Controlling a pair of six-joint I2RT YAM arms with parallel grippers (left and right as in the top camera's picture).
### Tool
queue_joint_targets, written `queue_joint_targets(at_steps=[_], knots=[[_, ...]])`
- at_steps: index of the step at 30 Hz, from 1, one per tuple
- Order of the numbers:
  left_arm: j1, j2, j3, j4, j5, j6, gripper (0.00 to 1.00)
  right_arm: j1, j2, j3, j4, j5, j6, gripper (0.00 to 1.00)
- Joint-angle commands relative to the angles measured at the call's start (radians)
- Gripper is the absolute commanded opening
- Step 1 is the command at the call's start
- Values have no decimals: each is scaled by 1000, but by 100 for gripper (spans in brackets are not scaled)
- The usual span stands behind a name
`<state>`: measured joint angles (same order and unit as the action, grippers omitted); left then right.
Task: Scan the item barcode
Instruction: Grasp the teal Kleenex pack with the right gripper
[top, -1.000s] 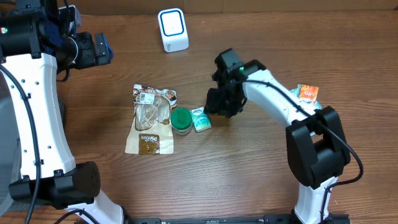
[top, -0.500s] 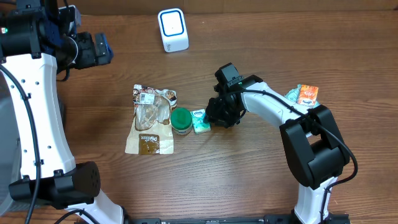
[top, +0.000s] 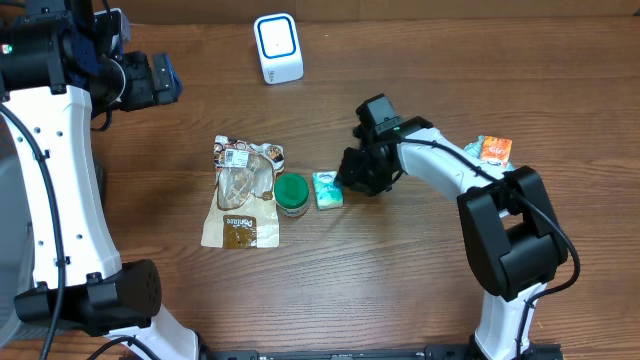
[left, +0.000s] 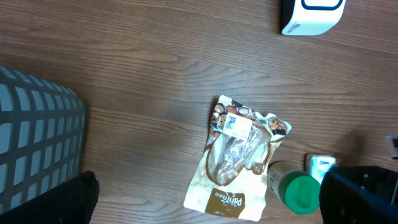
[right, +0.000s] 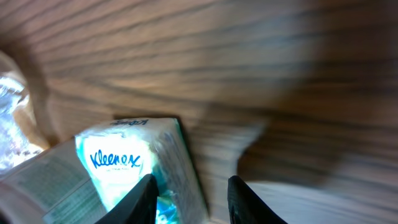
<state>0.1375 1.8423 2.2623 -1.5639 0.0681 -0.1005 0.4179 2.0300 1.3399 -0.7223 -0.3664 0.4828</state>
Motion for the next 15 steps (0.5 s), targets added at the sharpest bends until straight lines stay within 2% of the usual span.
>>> queue_joint_targets(at_steps=[1,6,11,15], knots=[[0,5,-3,1,3,11,100,-11,-6,42,-5,51,-51,35],[0,5,-3,1,3,11,100,-14,-6,112,-77,50,-118,35],[0,5,-3,1,3,11,100,-14,-6,239,-220,3,-135,36],[0,5,-3,1,3,11,100,-5,-6,258,-310,-42,-113,36]])
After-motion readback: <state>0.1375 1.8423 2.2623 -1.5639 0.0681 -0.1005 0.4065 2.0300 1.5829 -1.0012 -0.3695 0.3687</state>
